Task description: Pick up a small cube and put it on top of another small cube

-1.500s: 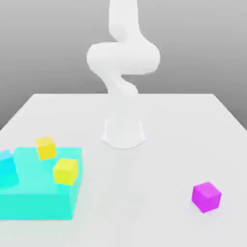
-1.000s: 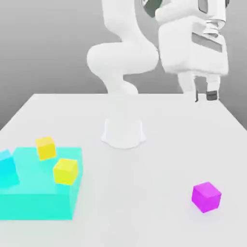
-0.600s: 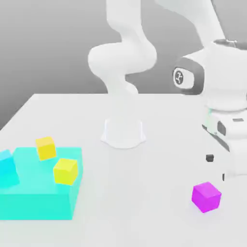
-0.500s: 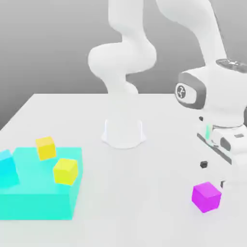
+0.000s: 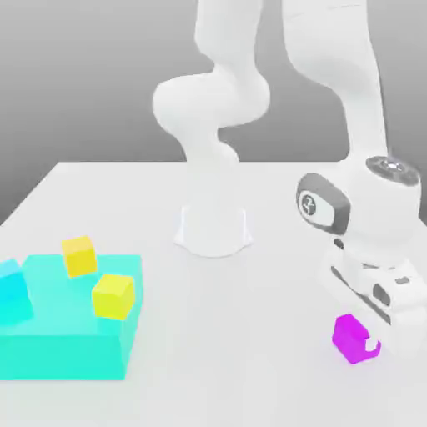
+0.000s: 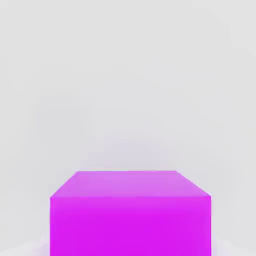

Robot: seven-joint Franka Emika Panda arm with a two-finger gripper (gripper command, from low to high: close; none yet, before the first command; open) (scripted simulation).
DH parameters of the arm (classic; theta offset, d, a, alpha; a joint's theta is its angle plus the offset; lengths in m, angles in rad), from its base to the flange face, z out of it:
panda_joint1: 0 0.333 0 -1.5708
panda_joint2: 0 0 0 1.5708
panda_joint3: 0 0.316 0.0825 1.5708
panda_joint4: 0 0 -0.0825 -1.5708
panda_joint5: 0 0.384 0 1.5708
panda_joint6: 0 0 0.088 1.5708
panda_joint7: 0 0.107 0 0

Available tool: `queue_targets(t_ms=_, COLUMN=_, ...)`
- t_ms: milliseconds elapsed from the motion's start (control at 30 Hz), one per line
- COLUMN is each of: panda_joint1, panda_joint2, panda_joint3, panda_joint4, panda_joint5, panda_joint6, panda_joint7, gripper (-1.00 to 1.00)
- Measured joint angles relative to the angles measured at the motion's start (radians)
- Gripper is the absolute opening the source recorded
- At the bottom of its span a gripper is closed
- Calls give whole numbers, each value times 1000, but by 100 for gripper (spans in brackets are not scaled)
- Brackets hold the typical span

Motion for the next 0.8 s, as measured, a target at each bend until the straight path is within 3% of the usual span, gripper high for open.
queue_targets(t_ms=100, panda_joint1=-29, panda_joint2=-105, panda_joint3=-31, panda_joint4=-20, panda_joint5=0, panda_joint6=-83, panda_joint7=32, gripper=-100)
queue_targets(t_ms=233, panda_joint1=-238, panda_joint2=-240, panda_joint3=-120, panda_joint4=-50, panda_joint5=-62, panda_joint6=-182, panda_joint7=192, gripper=-100)
queue_targets(t_ms=467, panda_joint1=-483, panda_joint2=-466, panda_joint3=-241, panda_joint4=-104, panda_joint5=-142, panda_joint6=-345, panda_joint7=465, gripper=-100)
queue_targets(t_ms=800, panda_joint1=-910, panda_joint2=-735, panda_joint3=-404, panda_joint4=-187, panda_joint5=-191, panda_joint6=-532, panda_joint7=793, gripper=-100)
